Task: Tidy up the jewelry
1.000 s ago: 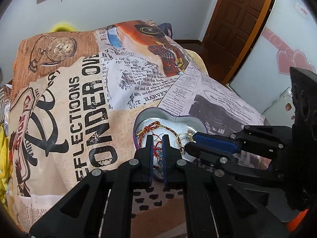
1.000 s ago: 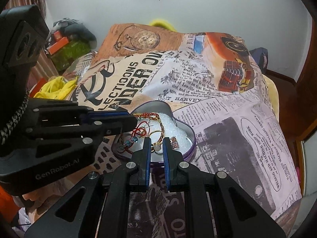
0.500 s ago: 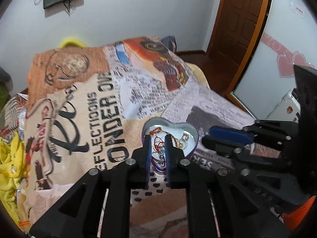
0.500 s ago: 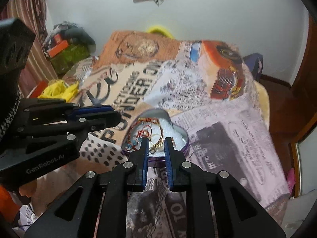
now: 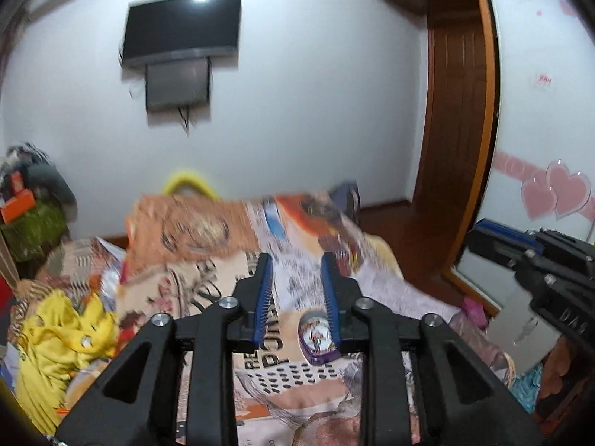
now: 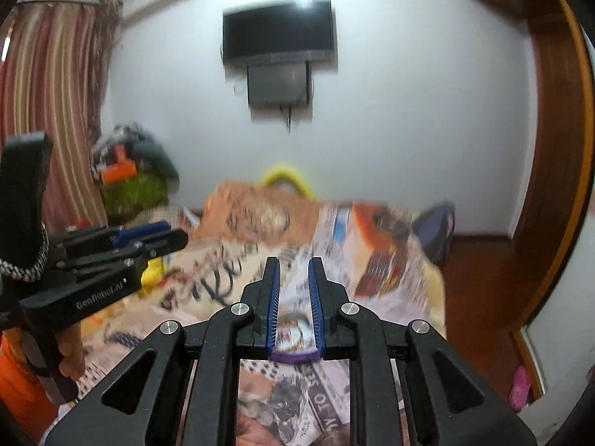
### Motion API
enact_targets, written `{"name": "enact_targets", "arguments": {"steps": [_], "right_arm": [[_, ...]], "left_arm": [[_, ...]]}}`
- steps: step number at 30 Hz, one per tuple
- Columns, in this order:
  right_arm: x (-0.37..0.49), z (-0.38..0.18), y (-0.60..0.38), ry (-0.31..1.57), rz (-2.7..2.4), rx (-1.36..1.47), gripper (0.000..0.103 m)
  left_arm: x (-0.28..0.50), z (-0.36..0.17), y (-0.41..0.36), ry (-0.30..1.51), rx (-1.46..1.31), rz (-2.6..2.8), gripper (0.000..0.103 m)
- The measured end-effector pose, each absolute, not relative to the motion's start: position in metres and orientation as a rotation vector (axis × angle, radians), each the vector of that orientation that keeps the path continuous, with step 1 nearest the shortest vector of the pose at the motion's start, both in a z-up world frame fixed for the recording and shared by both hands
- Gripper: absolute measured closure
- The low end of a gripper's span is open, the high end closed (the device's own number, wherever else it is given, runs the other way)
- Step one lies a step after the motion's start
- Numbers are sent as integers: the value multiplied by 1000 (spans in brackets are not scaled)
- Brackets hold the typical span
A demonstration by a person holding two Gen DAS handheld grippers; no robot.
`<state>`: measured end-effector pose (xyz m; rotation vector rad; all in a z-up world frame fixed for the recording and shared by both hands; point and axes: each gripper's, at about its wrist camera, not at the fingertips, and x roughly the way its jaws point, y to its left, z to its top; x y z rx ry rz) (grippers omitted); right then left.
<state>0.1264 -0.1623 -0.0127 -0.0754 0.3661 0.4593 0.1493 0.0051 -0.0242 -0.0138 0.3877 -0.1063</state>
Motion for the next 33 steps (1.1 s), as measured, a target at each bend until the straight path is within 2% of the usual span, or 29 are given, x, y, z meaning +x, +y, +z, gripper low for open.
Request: {"name": "enact_targets", "arguments": {"steps": [4, 7, 9, 11, 12, 14, 15, 17, 23, 33], "right_arm": [[83, 14, -166, 241, 454, -63, 89], [55, 29, -165, 162, 435, -64, 87], [40, 35, -165, 120, 421, -59, 75], [30, 37, -164, 83, 400, -49, 56], [29, 37, -163, 70, 388, -50, 53], [26, 37, -161, 57, 366, -49, 44], [26, 37, -160, 58, 357, -46, 39], [26, 35, -159, 51, 330, -35, 19], [22, 34, -161, 54, 300, -9, 2], [15, 28, -166, 69, 293, -22, 2]], "left_arm": [[108, -2, 3, 273, 3, -87, 68], [82, 9, 2, 202, 5, -53, 57], [66, 15, 2, 166, -5, -39, 47], [57, 17, 3, 142, -10, -25, 30], [52, 18, 2, 126, -8, -16, 26], [44, 19, 3, 102, -1, 4, 11], [40, 20, 4, 89, 0, 16, 8], [36, 19, 6, 82, -6, 22, 3], [30, 15, 10, 88, -26, 20, 2], [26, 13, 8, 100, -23, 15, 2]]}}
